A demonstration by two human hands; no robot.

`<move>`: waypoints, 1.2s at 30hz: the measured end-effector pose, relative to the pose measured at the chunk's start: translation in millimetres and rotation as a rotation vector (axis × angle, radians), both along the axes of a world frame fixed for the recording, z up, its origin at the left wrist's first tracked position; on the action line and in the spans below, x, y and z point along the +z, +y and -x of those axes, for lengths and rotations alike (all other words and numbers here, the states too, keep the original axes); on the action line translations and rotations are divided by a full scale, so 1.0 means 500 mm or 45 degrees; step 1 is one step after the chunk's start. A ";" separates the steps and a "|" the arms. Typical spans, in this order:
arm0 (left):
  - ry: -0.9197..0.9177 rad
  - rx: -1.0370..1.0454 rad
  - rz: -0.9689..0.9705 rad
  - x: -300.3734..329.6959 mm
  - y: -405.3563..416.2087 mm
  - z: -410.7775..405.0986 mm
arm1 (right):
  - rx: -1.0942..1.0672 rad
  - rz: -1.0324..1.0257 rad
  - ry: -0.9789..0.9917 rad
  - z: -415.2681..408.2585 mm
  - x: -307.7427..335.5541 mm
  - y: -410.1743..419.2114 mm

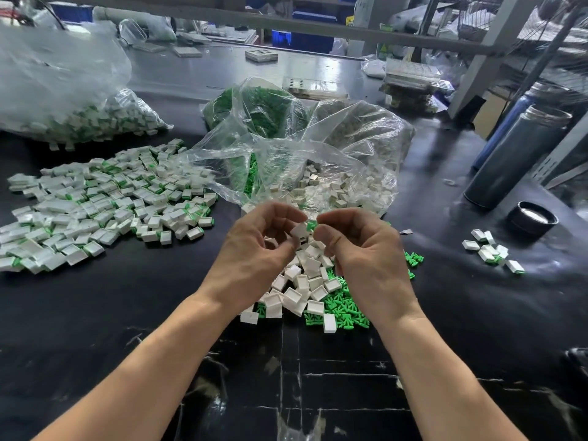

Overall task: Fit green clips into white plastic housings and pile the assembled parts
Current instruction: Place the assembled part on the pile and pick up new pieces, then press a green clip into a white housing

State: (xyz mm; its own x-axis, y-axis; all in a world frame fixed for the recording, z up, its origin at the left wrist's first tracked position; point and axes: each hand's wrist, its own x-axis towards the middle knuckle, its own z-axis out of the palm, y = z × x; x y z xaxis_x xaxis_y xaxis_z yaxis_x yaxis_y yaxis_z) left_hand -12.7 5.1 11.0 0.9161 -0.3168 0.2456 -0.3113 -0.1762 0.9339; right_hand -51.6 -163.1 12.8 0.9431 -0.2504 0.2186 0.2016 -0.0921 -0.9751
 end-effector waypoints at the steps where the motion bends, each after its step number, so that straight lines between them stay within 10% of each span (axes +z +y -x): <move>1: -0.004 -0.012 -0.001 0.000 -0.001 0.001 | -0.005 -0.006 0.002 -0.001 -0.001 0.001; 36: 0.196 -0.147 0.239 -0.011 0.003 -0.013 | -0.038 0.182 -0.049 0.006 -0.001 0.012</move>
